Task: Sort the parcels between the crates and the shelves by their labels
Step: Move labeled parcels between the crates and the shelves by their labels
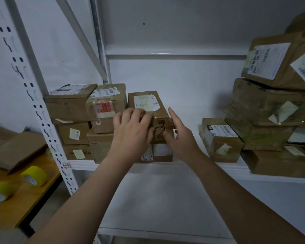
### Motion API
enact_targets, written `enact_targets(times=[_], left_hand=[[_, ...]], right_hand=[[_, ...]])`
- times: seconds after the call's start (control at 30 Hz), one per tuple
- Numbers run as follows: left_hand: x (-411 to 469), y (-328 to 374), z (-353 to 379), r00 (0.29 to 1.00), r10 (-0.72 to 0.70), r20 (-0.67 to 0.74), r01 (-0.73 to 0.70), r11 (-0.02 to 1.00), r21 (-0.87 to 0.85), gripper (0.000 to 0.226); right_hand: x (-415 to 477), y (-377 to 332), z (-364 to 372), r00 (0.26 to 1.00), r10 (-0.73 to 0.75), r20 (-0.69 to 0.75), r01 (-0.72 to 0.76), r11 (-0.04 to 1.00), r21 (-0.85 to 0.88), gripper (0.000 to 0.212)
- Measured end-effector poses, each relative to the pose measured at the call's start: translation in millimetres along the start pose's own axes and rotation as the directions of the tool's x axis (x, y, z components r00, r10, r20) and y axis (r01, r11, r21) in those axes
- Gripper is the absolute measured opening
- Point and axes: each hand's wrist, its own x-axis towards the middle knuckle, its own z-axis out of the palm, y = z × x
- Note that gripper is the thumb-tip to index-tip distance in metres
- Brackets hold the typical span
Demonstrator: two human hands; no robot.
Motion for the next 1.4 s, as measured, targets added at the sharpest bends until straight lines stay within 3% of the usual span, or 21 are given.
enact_targets(times=[0.3,0.43,0.57,0.8,1.0,1.17,1.3,1.4], left_hand=[[-5,65,11,0.986,0.146,-0.078,-0.161,0.956,-0.245,0.033],[-17,115,40,0.977,0.209,0.029,-0.183,0.91,-0.371,0.038],[-15,162,79,0.947,0.189,0.261,-0.043,0.876,-0.48,0.051],[9,203,127,0.885,0.084,0.458,0.131,0.9,-0.417,0.055],[-12,200,119,0.901,-0.051,0.431,0.274,0.838,-0.472,0.052],[-33,197,100,0.941,-0.105,0.323,0.293,0.731,-0.616,0.038],[-57,184,90,0.902,-0.202,0.381,0.43,0.502,-0.751,0.04],[-65,171,87,0.914,-0.14,0.382,0.394,0.537,-0.746,0.048]], right_hand=[[-52,34,-65,0.986,-0.026,-0.165,-0.019,0.964,-0.266,0.03],[-84,58,-110,0.98,0.037,-0.194,-0.1,0.941,-0.324,0.021],[-104,82,-147,0.967,0.196,-0.163,-0.243,0.901,-0.359,0.027],[-103,98,-165,0.926,0.342,-0.156,-0.354,0.934,-0.054,0.038],[-100,105,-162,0.907,0.421,-0.027,-0.413,0.899,0.142,0.041],[-93,106,-143,0.901,0.434,0.01,-0.418,0.86,0.294,0.032],[-93,113,-125,0.941,0.325,-0.094,-0.316,0.944,0.097,0.071],[-96,112,-113,0.964,0.211,-0.162,-0.234,0.962,-0.143,0.076]])
